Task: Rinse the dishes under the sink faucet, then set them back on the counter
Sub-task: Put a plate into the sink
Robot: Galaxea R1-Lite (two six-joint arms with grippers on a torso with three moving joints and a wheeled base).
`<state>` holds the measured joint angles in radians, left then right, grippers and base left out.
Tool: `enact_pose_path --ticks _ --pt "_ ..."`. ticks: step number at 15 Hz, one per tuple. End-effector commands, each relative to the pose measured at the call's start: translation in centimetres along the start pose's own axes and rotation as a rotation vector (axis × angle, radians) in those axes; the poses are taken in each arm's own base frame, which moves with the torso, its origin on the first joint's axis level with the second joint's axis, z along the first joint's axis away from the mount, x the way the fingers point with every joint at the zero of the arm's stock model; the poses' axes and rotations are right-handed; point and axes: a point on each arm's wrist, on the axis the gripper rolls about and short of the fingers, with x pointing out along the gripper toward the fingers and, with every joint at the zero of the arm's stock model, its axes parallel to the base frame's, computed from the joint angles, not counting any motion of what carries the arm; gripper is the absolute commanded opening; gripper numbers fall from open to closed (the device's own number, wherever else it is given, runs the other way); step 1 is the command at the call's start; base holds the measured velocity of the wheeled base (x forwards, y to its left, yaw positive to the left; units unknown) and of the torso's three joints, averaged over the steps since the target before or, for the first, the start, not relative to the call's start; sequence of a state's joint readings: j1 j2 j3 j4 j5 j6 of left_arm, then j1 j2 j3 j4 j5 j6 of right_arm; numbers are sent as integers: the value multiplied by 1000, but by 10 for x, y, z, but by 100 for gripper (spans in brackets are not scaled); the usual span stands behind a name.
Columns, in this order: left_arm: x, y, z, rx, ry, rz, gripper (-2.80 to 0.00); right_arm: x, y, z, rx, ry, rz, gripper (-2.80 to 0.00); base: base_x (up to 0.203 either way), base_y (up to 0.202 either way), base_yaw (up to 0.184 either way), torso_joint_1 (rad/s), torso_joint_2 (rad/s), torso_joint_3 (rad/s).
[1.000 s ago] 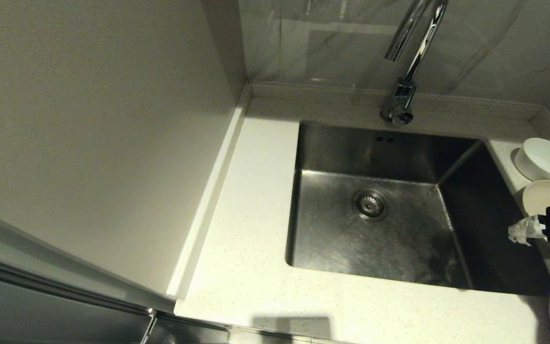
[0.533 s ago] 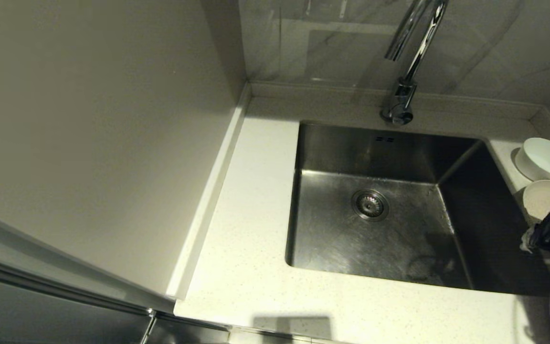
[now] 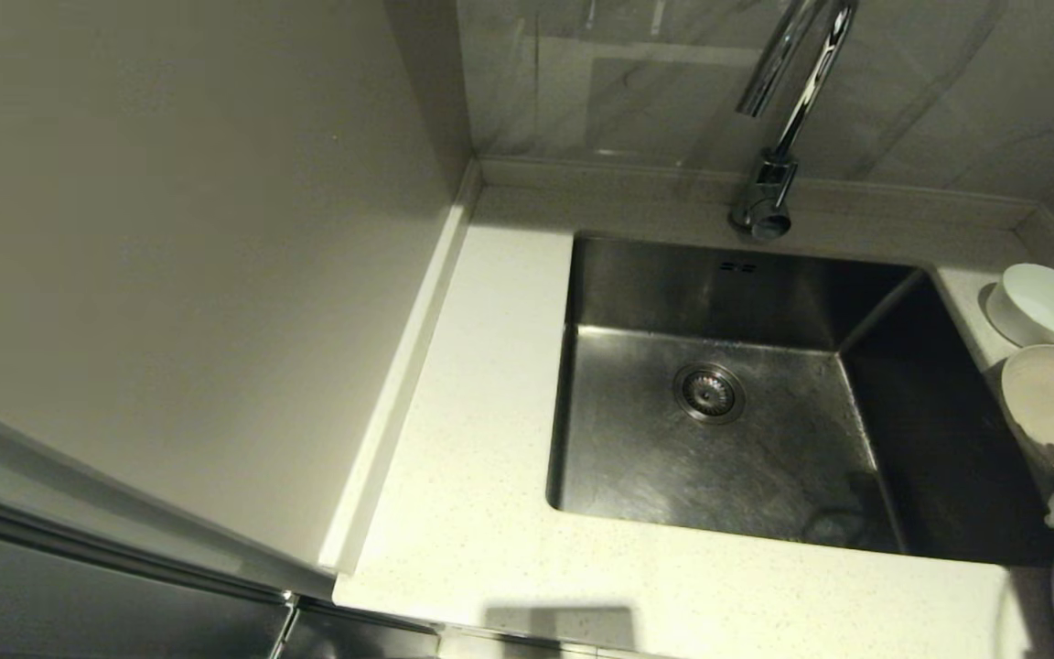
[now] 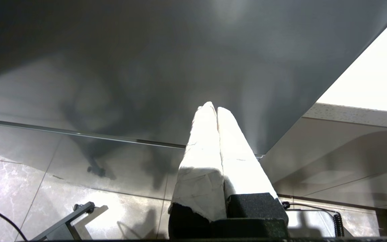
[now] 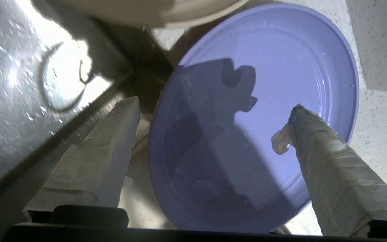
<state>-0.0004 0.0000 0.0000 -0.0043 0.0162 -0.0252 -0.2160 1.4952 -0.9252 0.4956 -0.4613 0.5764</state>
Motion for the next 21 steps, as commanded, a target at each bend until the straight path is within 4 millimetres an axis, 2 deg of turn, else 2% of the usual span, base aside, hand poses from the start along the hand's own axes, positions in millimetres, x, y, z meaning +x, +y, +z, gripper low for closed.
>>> enact_pose_path --ticks 1,21 --pt "0 0 0 -1 -5 1 -280 0 -3 -5 -28 9 -4 0 0 0 0 0 0 0" --pt "0 0 0 0 -3 1 -280 8 4 -8 -44 121 127 0 0 0 0 0 0 0"
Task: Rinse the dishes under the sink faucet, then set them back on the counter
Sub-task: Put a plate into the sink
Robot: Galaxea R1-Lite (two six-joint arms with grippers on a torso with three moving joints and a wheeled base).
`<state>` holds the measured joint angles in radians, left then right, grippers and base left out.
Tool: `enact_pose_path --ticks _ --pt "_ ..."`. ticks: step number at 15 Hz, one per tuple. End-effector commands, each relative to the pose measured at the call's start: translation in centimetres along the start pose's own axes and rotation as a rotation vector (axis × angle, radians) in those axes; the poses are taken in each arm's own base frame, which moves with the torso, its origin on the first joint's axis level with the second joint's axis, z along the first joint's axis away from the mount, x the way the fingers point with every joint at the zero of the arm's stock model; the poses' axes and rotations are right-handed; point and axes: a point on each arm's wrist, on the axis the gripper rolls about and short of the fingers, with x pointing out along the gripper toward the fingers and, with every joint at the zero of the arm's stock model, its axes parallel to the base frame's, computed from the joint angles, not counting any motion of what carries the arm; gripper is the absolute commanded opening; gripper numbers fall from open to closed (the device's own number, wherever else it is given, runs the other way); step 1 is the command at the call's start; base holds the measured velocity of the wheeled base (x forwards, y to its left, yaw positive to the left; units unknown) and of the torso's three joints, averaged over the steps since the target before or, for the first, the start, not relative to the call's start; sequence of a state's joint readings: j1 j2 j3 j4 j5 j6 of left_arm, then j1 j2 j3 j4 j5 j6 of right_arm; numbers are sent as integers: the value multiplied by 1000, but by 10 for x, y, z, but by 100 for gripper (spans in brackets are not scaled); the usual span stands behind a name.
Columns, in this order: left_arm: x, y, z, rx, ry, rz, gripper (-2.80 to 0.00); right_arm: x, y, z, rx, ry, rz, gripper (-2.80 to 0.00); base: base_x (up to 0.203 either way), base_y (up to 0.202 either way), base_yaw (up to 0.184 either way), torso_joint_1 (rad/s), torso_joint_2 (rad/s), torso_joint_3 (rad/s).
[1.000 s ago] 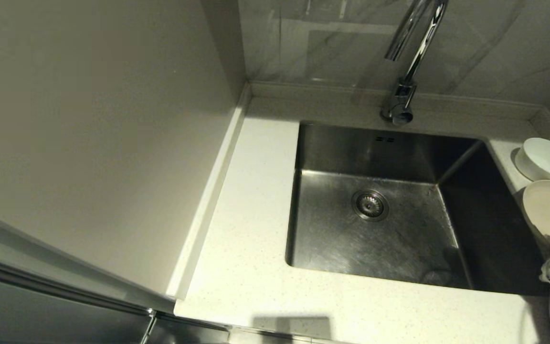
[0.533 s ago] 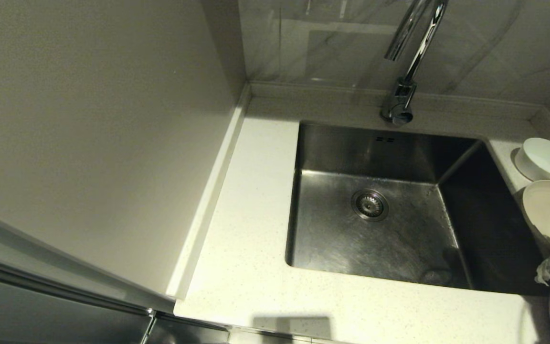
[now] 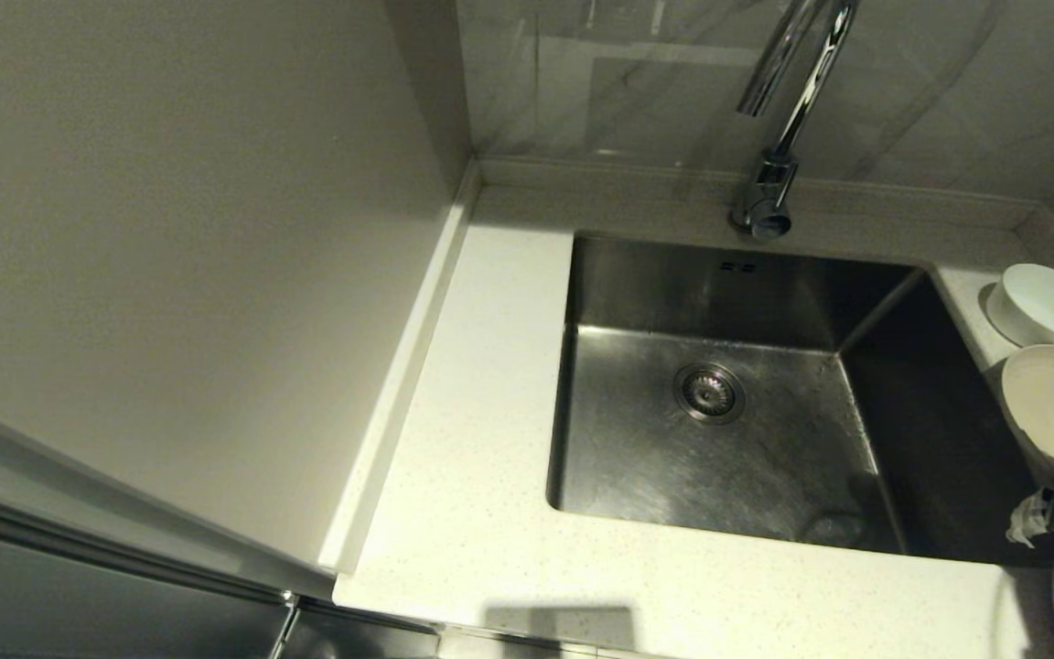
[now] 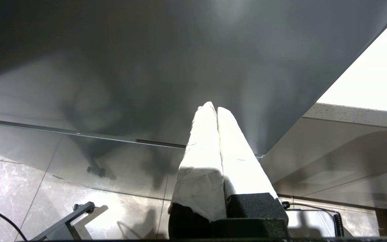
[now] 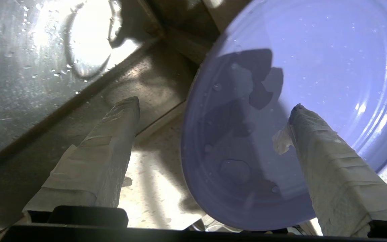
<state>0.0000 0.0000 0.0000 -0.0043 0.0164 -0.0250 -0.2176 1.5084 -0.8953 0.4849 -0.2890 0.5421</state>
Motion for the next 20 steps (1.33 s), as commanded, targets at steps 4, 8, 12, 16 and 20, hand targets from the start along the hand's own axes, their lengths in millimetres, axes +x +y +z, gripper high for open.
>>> enact_pose_path --ticks 4,8,12,16,20 --pt "0 0 0 -1 -5 0 -280 3 1 0 3 5 1 0 0 0 0 0 0 0" --pt "0 0 0 -1 -3 0 -280 6 2 0 2 19 6 0 0 0 0 0 0 0" --pt "0 0 0 0 -4 0 -280 9 5 3 12 3 20 0 0 0 0 0 0 0" --pt "0 0 0 -1 -3 0 -280 11 5 3 5 3 20 -280 0 0 0 0 0 0" --pt "0 0 0 -1 -3 0 -280 13 4 4 7 9 10 -280 0 0 0 0 0 0"
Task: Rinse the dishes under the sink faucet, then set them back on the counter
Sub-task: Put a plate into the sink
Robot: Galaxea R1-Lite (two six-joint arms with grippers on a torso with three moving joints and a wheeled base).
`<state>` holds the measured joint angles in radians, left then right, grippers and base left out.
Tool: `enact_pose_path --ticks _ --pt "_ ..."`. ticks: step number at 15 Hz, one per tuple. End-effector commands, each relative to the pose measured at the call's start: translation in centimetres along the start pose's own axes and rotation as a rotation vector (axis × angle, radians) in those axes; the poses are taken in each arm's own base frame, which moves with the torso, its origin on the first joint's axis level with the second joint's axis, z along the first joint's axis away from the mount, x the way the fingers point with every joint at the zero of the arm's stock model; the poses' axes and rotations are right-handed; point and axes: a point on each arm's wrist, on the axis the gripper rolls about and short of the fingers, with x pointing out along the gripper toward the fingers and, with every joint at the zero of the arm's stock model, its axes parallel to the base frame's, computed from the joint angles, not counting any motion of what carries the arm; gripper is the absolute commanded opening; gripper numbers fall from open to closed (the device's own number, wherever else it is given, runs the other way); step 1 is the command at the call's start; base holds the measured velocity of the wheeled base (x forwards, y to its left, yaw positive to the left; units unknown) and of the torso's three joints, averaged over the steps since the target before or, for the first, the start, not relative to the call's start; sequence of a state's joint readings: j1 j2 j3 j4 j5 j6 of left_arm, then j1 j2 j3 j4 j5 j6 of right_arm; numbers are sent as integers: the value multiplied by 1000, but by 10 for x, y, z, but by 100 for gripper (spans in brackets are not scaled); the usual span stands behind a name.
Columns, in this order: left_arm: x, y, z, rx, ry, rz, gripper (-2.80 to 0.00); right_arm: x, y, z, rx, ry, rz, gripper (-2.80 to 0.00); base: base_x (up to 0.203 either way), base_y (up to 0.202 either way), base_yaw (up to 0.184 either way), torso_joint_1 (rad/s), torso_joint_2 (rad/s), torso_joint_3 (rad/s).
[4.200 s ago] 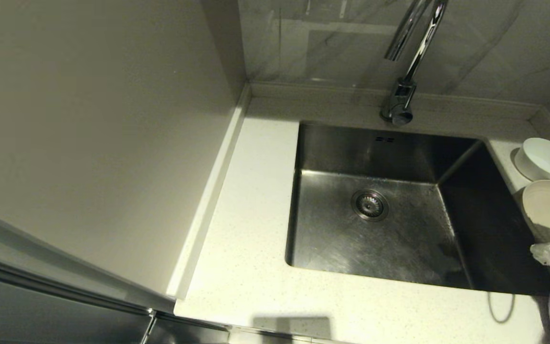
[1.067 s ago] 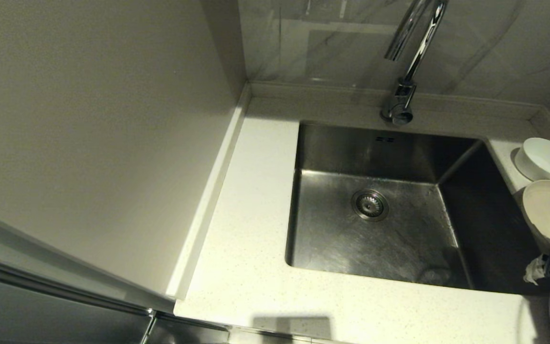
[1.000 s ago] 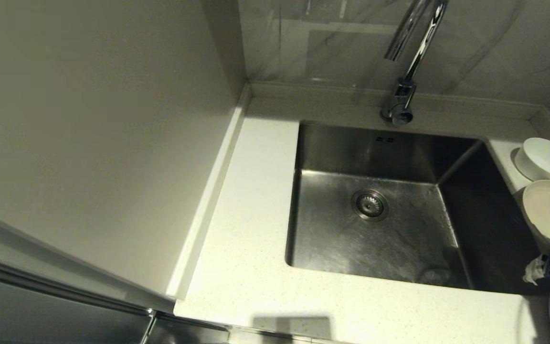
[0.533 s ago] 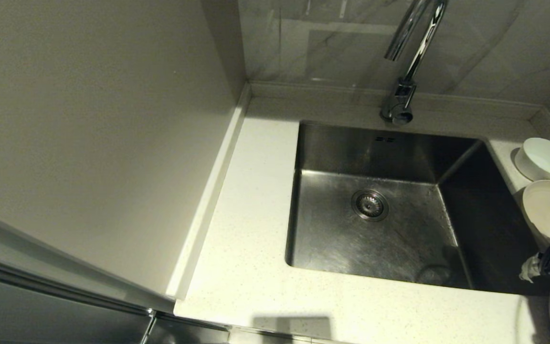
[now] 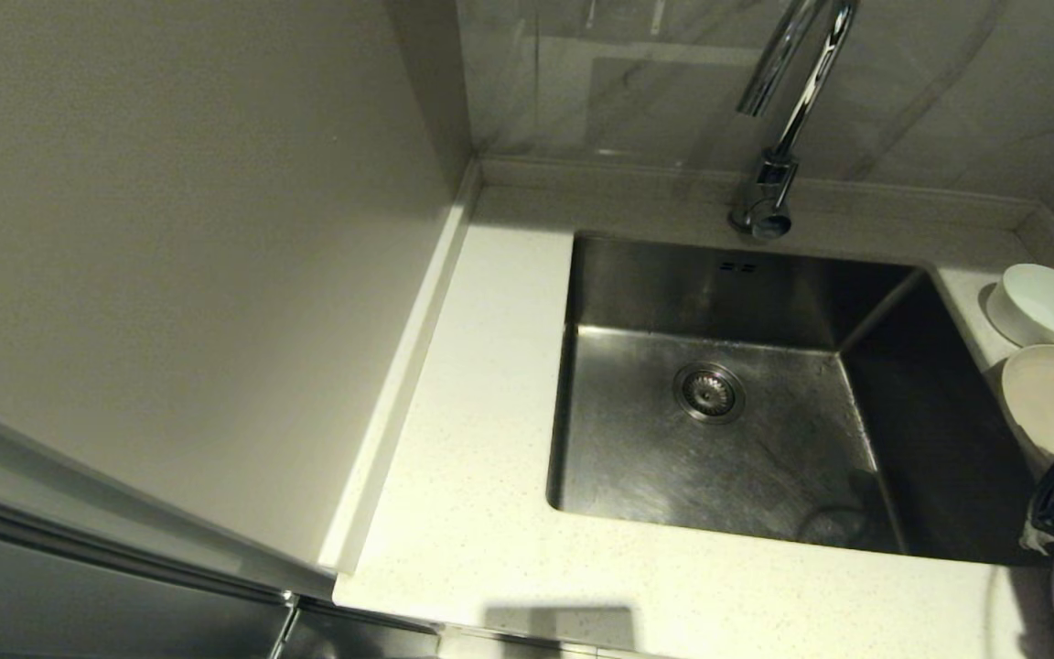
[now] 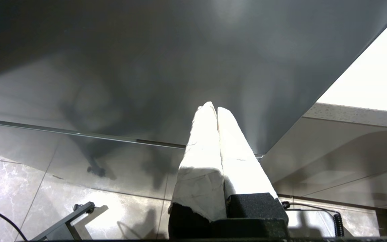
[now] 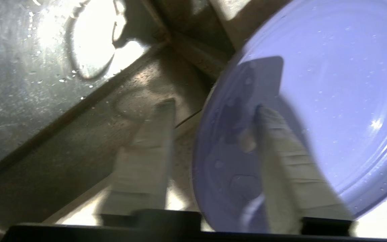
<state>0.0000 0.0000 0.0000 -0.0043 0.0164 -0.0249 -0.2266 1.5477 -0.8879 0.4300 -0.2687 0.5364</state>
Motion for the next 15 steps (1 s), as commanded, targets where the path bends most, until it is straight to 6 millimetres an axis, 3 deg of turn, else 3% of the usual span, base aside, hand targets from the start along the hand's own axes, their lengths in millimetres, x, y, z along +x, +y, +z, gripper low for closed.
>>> enact_pose_path --ticks 1,10,15 --pt "0 0 0 0 -3 0 -280 3 -1 0 5 10 -11 -280 0 0 0 0 0 0" --pt "0 0 0 -1 -3 0 -280 9 -2 4 19 13 -42 -280 0 0 0 0 0 0" --pt "0 0 0 -1 -3 0 -280 3 -22 -16 32 27 -69 -280 0 0 0 0 0 0"
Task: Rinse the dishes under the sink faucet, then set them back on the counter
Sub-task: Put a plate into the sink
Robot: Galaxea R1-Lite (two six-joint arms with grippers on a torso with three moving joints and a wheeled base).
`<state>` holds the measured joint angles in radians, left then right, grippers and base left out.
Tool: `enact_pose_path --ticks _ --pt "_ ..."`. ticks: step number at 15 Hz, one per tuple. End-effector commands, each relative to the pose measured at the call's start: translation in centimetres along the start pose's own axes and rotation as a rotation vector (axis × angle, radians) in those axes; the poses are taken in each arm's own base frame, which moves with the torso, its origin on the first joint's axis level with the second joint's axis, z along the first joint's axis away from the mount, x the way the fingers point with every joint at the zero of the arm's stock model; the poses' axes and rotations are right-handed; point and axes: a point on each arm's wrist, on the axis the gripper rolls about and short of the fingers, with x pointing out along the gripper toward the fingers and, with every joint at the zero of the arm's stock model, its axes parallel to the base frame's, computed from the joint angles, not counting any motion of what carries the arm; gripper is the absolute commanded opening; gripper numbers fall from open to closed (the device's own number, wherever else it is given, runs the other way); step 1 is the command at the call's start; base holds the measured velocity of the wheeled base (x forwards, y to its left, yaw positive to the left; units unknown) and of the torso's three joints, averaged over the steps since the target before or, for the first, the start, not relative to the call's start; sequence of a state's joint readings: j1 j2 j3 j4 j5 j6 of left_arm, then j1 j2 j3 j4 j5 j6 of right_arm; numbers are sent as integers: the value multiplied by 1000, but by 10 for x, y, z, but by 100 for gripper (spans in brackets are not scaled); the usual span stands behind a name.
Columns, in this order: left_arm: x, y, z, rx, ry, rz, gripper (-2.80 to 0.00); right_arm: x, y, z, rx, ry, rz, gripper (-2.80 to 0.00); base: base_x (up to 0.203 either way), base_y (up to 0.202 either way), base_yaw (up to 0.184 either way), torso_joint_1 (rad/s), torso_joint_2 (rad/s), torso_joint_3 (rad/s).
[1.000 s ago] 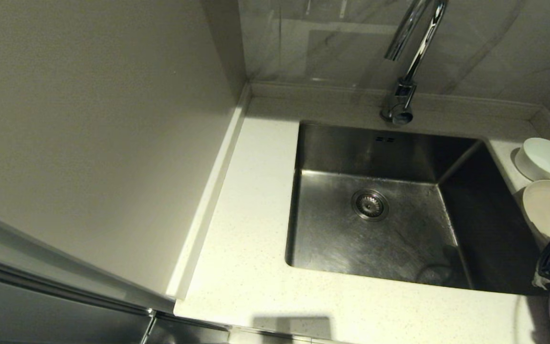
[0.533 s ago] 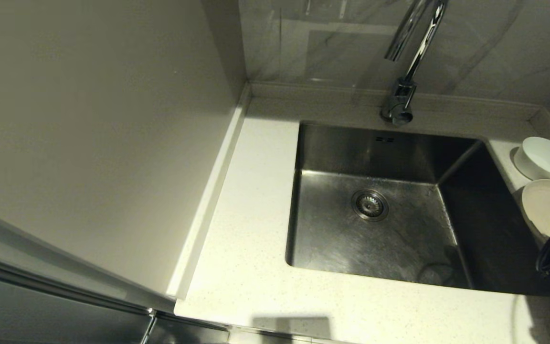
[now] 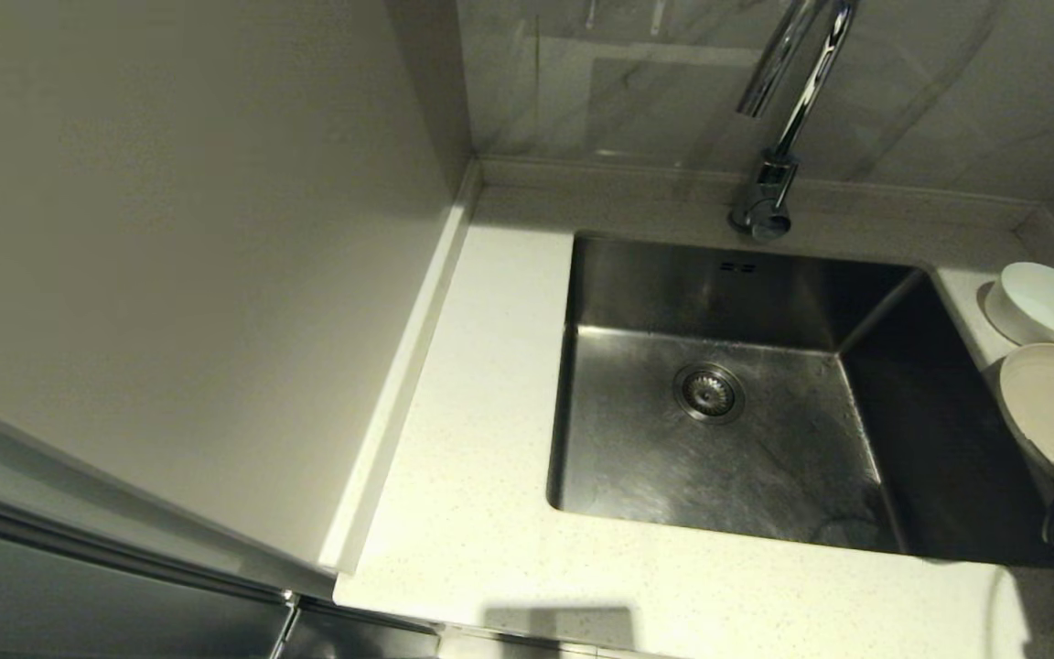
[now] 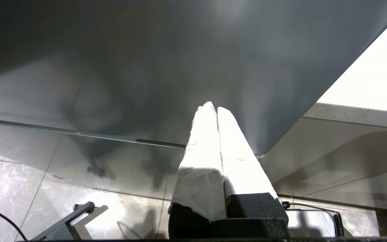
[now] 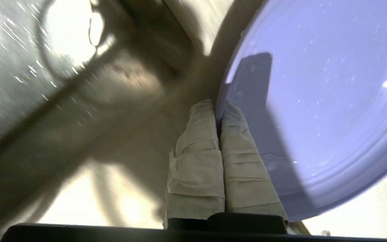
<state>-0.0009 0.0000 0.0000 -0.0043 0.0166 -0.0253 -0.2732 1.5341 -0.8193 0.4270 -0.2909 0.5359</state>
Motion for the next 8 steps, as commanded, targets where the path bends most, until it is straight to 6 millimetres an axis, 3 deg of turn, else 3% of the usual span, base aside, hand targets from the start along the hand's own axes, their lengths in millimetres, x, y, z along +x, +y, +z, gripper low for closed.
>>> enact_pose_path --ticks 1,8 --pt "0 0 0 0 -3 1 -280 -7 -9 -9 9 -8 6 -280 0 0 0 0 0 0" --pt "0 0 0 -1 -3 1 -280 -29 -18 -23 -49 -105 181 -280 0 0 0 0 0 0"
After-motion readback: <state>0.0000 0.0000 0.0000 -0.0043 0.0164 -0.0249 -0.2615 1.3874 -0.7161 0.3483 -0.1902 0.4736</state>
